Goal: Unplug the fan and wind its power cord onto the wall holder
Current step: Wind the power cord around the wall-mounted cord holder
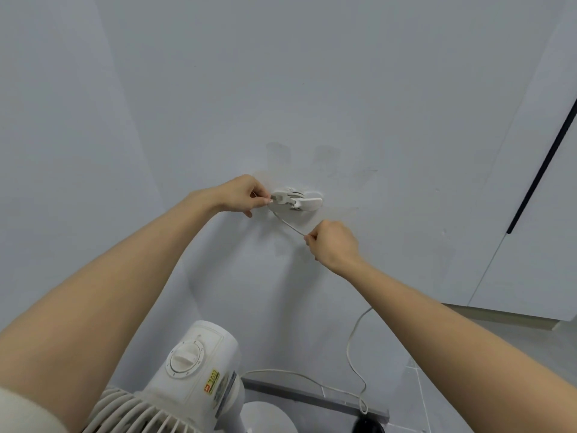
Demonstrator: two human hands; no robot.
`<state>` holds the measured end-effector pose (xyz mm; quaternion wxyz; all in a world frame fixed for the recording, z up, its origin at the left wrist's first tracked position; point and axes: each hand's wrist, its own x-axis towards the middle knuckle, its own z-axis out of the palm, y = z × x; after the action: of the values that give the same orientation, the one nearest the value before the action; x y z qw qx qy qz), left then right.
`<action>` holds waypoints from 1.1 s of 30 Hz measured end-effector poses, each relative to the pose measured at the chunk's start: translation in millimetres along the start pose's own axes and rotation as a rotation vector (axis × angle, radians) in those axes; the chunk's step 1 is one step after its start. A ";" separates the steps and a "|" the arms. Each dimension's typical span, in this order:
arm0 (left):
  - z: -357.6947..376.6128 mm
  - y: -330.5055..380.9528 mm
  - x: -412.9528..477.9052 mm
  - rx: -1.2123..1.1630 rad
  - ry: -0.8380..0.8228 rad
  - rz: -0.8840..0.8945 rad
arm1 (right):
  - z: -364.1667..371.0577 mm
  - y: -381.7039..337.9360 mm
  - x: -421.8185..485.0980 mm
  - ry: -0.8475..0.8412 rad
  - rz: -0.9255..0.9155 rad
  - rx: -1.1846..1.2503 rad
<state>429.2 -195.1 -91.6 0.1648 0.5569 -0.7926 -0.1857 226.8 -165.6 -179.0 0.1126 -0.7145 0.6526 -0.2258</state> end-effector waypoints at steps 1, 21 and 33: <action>-0.7 0.7 -1.3 -0.023 -0.006 -0.017 | -1.9 2.5 0.7 0.017 0.018 0.004; 15.2 31.8 -3.1 0.026 0.443 0.035 | -50.7 29.9 -2.5 0.216 0.045 -0.030; 19.0 42.9 0.0 -0.067 0.518 0.038 | -84.3 5.8 16.1 -0.084 0.421 0.929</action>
<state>385.1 -179.7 -87.8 0.3839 0.5654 -0.7276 -0.0598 182.9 -170.9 -105.2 0.4875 -0.4504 0.6080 -0.4358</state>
